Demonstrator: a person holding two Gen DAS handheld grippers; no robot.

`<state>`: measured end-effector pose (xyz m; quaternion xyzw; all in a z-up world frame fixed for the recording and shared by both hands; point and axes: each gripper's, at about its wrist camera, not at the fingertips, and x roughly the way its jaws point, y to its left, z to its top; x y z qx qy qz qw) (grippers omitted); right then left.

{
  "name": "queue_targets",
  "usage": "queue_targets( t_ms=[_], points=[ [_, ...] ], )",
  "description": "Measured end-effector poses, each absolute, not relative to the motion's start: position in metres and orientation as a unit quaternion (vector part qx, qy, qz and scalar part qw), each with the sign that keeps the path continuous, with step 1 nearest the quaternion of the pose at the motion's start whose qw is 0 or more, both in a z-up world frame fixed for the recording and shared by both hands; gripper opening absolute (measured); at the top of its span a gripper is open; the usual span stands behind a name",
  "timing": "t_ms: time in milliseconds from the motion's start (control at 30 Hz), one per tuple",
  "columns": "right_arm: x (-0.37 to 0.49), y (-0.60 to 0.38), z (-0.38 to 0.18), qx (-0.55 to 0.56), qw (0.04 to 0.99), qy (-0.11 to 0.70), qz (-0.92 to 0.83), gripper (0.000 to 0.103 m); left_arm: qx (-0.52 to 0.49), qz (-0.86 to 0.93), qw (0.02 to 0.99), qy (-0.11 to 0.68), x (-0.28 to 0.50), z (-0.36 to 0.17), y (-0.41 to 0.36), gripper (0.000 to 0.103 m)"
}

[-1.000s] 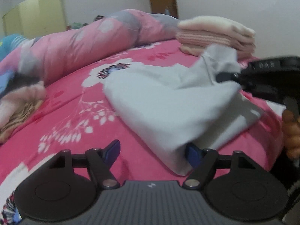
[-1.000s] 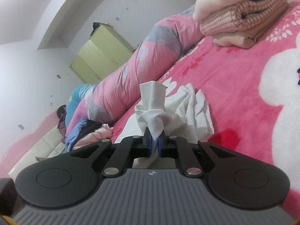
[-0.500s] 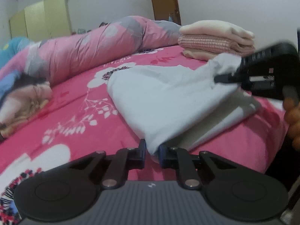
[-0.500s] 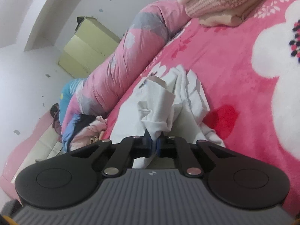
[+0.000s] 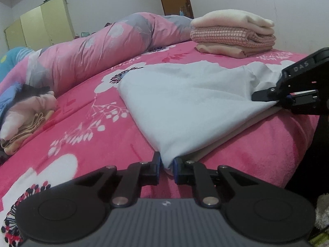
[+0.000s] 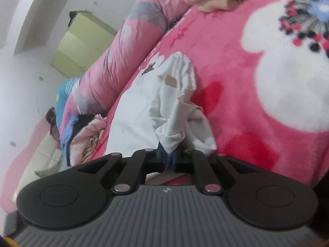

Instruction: Fold clothes

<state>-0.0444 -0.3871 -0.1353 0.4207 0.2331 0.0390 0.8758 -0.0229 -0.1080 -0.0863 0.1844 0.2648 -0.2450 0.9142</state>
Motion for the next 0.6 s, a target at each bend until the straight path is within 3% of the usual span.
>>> queue_targets(
  t_ms=[67, 133, 200, 433, 600],
  points=[
    [-0.051, -0.392, -0.134, 0.424, 0.875, 0.231, 0.037, 0.009, 0.161, -0.256, 0.916, 0.264, -0.022, -0.083, -0.097, 0.026],
    [-0.059, -0.397, -0.129, 0.417, 0.880, 0.224, 0.032, 0.018, 0.136, -0.268, 0.917, 0.263, -0.021, -0.079, -0.084, 0.031],
    [-0.070, -0.403, -0.119, 0.392, 0.897, 0.206, 0.010, 0.020, 0.108, -0.284, 0.918, 0.256, -0.022, -0.070, -0.068, 0.032],
    [-0.076, -0.392, -0.073, 0.251, 0.959, 0.128, -0.021, 0.019, 0.079, -0.329, 0.915, 0.222, -0.014, -0.037, -0.062, 0.040],
    [-0.046, -0.324, -0.057, 0.049, 0.988, 0.137, 0.058, 0.017, 0.091, -0.363, 0.905, 0.204, -0.002, -0.035, -0.091, 0.046]
  ],
)
